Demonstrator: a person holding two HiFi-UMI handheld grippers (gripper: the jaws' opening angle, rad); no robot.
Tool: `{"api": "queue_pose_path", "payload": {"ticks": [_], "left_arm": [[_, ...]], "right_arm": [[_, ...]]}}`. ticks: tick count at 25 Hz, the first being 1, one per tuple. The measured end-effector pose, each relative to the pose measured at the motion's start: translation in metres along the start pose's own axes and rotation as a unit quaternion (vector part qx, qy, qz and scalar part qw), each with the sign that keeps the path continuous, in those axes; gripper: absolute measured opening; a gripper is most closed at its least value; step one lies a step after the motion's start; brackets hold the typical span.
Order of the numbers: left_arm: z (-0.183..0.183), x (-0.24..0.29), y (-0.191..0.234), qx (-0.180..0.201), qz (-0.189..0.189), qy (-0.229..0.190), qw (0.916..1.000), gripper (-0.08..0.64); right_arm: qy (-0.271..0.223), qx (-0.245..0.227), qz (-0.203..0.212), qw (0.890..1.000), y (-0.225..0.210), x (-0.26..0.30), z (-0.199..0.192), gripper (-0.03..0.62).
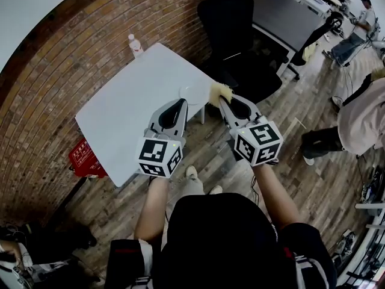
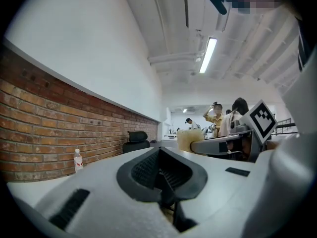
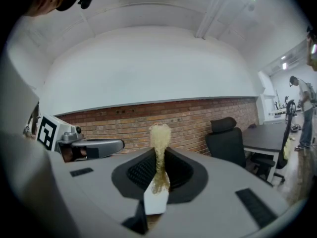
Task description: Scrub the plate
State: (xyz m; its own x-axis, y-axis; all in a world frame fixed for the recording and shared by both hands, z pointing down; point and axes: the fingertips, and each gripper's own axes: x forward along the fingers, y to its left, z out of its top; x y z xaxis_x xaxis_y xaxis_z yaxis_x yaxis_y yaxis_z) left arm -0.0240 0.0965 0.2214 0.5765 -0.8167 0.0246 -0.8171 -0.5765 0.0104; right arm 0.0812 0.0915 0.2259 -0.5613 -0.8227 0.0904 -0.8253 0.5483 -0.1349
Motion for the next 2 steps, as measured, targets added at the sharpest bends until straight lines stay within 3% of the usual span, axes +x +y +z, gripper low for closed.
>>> {"api": "queue_pose_path", "payload": {"ticks": [2], "left_arm": [[0.0002, -0.0017, -0.0022, 0.001, 0.001, -0.002, 1.0, 0.02]], "right_arm": [[0.0, -0.002, 0.001, 1.0, 0.0016, -0.0025, -0.0005, 0.04]]}}
